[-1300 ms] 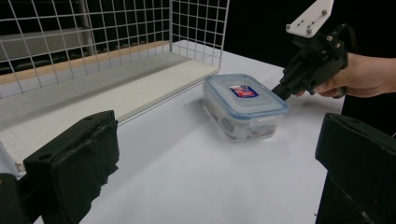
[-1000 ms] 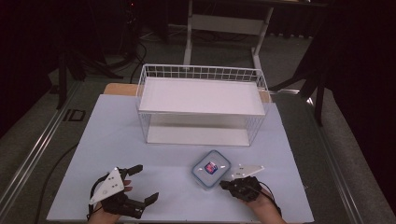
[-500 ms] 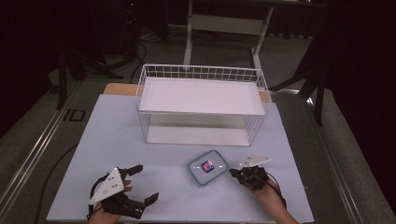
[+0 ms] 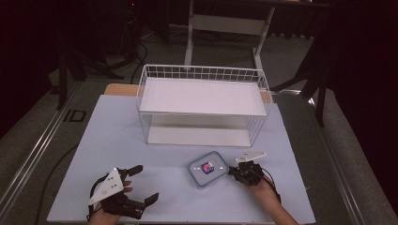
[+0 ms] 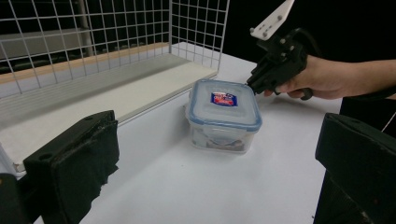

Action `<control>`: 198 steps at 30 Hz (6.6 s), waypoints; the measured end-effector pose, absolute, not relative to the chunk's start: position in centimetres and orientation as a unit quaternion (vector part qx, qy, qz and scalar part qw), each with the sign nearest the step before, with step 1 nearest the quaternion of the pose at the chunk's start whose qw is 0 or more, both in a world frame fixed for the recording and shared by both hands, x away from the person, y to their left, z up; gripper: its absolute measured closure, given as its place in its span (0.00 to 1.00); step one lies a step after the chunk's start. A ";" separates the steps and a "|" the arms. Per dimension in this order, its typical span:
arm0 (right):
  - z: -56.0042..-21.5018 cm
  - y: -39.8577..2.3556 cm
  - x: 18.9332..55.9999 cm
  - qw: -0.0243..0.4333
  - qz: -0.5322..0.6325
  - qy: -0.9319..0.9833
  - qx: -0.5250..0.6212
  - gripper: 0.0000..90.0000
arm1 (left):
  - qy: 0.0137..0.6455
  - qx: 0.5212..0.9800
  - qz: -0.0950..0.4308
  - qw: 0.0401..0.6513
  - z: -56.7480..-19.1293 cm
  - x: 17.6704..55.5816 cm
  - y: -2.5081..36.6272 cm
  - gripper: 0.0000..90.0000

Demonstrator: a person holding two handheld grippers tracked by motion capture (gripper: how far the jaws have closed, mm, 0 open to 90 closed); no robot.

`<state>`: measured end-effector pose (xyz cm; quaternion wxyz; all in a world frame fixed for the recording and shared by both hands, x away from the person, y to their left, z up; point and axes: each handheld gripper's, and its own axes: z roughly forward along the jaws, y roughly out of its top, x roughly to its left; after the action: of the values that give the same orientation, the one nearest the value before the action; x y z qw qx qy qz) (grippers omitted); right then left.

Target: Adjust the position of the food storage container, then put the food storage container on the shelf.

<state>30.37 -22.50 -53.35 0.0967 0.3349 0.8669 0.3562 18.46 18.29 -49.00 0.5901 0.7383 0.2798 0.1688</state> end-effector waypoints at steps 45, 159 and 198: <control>-53.5 -16.0 28.0 0.060 0.374 0.881 0.284 1.00 | 0.273 0.748 0.158 0.584 -49.2 18.9 17.5 0.01; -51.2 -13.1 30.8 -0.156 0.353 0.736 0.556 0.37 | 0.560 0.718 -0.117 0.397 -51.7 28.2 13.5 0.41; -47.5 -14.7 29.8 -0.010 0.423 0.741 0.521 0.37 | 0.529 0.718 0.011 0.452 -47.4 28.6 10.2 0.47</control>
<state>29.82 -14.72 -47.49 -0.0104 0.5212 0.7409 0.4233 28.61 10.16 -47.44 0.4520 0.7181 0.5291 0.0112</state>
